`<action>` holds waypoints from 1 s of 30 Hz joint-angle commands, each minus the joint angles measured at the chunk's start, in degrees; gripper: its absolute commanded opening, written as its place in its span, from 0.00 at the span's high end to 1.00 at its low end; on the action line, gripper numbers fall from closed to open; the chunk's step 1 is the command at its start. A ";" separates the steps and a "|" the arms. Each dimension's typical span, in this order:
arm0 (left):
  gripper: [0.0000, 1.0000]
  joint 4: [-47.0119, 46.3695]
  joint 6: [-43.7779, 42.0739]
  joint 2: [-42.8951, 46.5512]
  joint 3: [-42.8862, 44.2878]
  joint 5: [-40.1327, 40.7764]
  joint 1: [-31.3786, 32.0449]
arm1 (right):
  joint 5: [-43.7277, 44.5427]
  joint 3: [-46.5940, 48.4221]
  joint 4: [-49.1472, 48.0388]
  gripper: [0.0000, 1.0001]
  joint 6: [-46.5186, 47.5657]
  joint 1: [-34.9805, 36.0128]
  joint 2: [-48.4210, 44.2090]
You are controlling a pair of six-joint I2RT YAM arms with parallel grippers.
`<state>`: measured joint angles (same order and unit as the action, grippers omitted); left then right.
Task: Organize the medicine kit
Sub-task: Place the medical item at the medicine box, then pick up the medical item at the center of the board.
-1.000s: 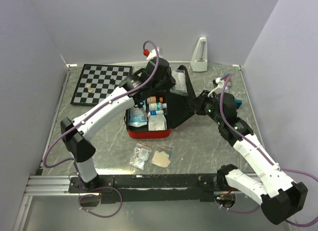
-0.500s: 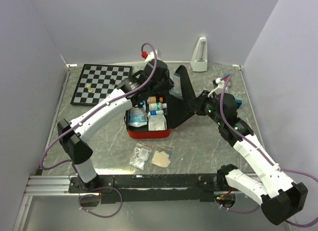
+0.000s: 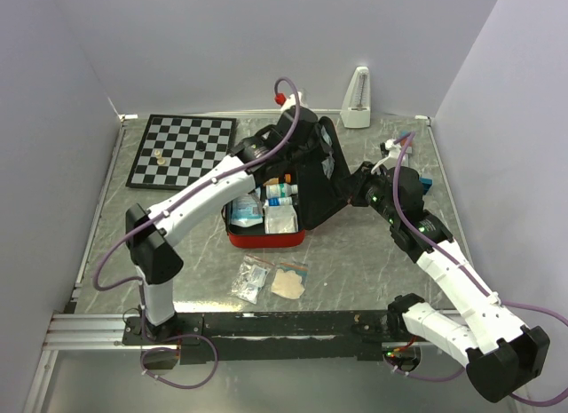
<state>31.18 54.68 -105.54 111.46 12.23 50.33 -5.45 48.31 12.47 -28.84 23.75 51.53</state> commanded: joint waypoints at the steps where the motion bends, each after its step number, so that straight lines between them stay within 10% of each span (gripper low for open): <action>1: 0.99 -2.79 1.49 -2.12 1.48 -2.12 0.21 | -5.27 -1.82 4.76 0.87 -0.43 1.21 -0.11; 9: 0.84 -2.43 -2.20 -3.54 2.45 -0.19 -0.49 | -5.09 -1.82 5.11 0.86 -0.16 1.21 -0.20; 19: 0.03 -5.60 -6.68 11.20 -5.62 -0.19 -2.78 | -4.92 -1.64 5.46 0.86 0.27 1.21 -0.11; 30: 0.04 -1.07 0.57 48.31 -60.09 12.01 7.66 | -5.00 -2.09 5.02 0.85 0.89 1.21 -0.38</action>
<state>24.71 49.21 -59.44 65.06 18.09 52.53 -5.43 48.16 12.69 -28.18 23.75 51.35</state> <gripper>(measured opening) 0.966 0.204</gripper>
